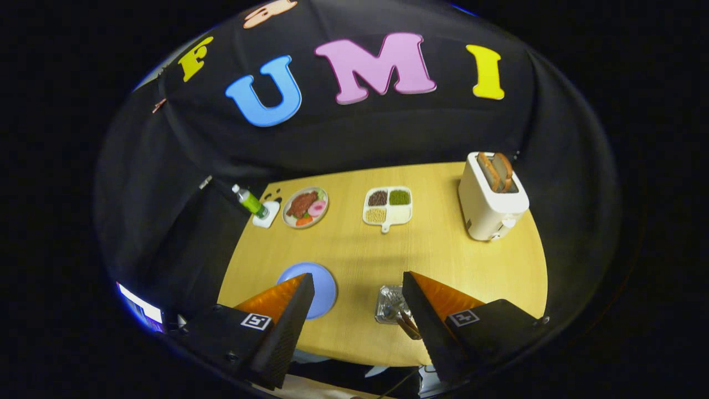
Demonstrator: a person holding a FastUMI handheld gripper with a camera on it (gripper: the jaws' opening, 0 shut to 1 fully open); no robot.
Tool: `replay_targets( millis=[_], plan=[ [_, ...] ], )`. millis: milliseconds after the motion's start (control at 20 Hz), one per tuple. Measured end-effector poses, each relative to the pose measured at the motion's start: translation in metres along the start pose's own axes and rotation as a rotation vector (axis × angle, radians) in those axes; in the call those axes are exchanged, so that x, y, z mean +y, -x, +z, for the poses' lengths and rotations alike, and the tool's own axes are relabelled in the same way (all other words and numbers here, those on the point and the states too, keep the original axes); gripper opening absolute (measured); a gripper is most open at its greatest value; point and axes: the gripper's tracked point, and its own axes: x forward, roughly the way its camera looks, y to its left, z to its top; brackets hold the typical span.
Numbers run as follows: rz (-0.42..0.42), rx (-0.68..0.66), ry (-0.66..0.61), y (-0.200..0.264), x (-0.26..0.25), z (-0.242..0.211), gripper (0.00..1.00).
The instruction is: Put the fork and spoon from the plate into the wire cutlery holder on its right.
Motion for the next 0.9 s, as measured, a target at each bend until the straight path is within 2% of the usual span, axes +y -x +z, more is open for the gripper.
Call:
replay_targets(
  millis=[250,400,550,650,750,900],
  plan=[
    [-0.038,-0.299,0.05,0.058,0.018,0.06,0.99],
    [-0.036,-0.423,0.07,0.087,0.025,0.086,0.99],
    [-0.084,-0.545,0.152,0.112,0.015,0.112,0.98],
    [-0.098,-0.592,0.196,0.12,0.011,0.115,0.99],
    [-0.068,-0.611,0.2,0.123,0.013,0.11,0.99],
    [-0.021,-0.555,0.212,0.114,0.005,0.091,0.98]
  ],
)
